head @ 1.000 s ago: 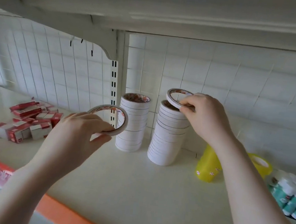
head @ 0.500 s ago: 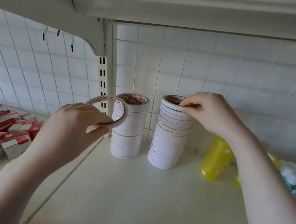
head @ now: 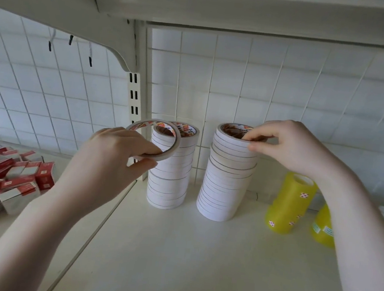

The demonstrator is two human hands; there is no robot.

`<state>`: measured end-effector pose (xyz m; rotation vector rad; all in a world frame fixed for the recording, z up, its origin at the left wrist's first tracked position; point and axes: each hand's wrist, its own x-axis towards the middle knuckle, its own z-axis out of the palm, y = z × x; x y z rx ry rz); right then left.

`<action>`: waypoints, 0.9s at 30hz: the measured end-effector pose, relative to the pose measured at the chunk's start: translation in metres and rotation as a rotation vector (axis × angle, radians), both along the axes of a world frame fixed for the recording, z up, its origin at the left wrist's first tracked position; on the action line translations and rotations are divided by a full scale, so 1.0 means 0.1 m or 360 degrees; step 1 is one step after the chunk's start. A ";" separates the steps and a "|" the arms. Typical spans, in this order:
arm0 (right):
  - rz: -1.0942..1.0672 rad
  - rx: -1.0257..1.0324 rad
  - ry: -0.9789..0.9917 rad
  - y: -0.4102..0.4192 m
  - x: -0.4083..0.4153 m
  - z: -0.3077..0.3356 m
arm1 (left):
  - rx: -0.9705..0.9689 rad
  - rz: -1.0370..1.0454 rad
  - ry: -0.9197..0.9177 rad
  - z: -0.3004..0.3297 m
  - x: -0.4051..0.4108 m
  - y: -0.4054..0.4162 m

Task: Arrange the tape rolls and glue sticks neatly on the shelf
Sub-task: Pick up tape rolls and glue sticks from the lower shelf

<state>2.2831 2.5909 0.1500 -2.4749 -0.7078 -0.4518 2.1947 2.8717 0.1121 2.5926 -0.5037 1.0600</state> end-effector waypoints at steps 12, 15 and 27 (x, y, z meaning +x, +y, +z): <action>-0.0149 0.0229 -0.0551 -0.17 -0.32 -0.37 | -0.0127 0.0045 0.0163 0.29 0.45 -0.12; -0.0134 0.0282 -0.0538 -0.22 -0.46 -0.57 | 0.0002 0.0066 0.0282 0.33 0.62 -0.15; -0.0194 0.0414 -0.0305 -0.30 -0.55 -1.21 | -0.0008 -0.0030 0.0588 0.40 0.78 -0.21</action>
